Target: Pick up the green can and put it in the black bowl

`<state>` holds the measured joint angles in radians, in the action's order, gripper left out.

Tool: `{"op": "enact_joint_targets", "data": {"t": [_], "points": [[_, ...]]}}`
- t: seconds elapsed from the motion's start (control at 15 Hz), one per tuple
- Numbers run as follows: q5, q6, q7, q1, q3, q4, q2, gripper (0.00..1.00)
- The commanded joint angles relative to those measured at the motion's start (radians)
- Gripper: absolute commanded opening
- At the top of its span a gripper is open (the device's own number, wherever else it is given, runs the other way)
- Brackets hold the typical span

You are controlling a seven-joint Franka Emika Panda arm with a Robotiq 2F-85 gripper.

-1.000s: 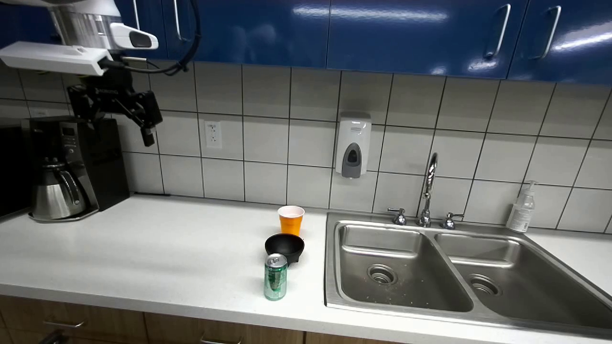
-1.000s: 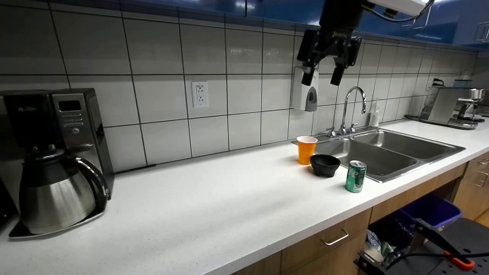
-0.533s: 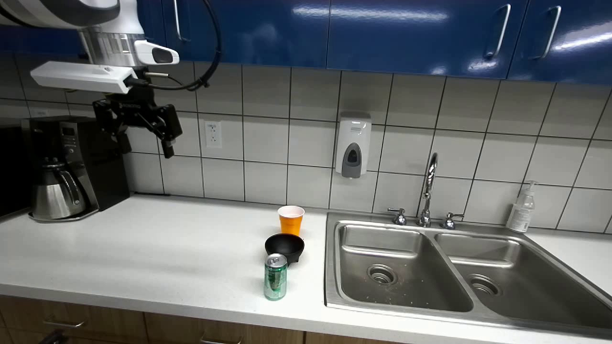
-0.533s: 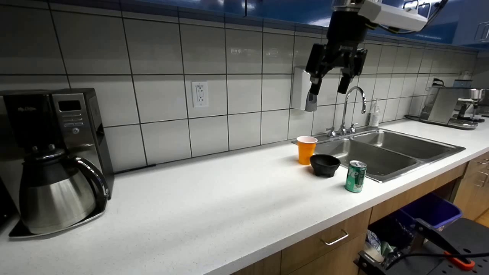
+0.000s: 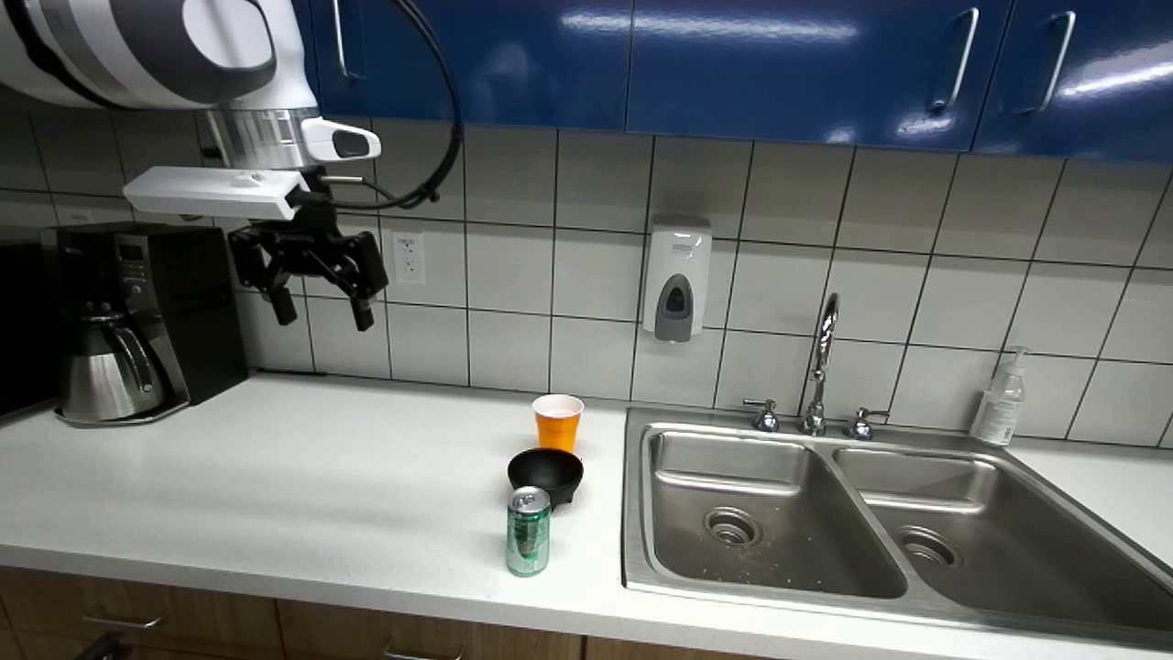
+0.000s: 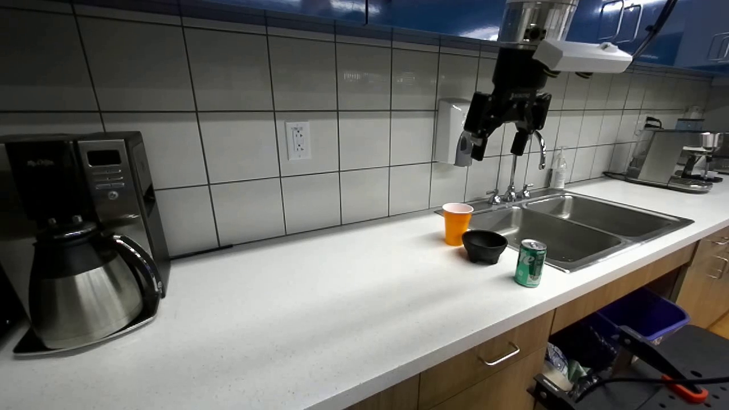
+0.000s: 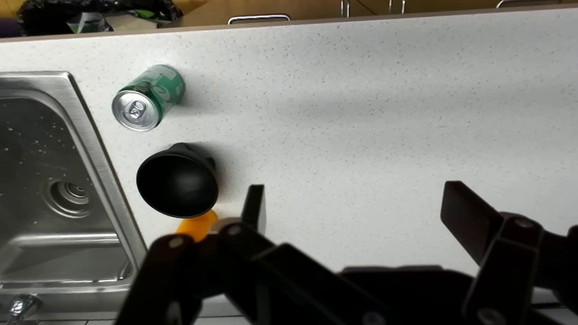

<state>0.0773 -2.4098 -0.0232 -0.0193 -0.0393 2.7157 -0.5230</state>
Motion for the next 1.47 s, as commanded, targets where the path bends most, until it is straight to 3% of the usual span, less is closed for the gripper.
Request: {"op": "enact_joint_targets", "data": {"t": [0.0,1.4], "points": [[0.040,-0.065,-0.020,-0.046,-0.011,0.002,0.054,1.00],[0.115,-0.300,-0.037,-0.210,-0.156,-0.066,0.406,1.00]]}}
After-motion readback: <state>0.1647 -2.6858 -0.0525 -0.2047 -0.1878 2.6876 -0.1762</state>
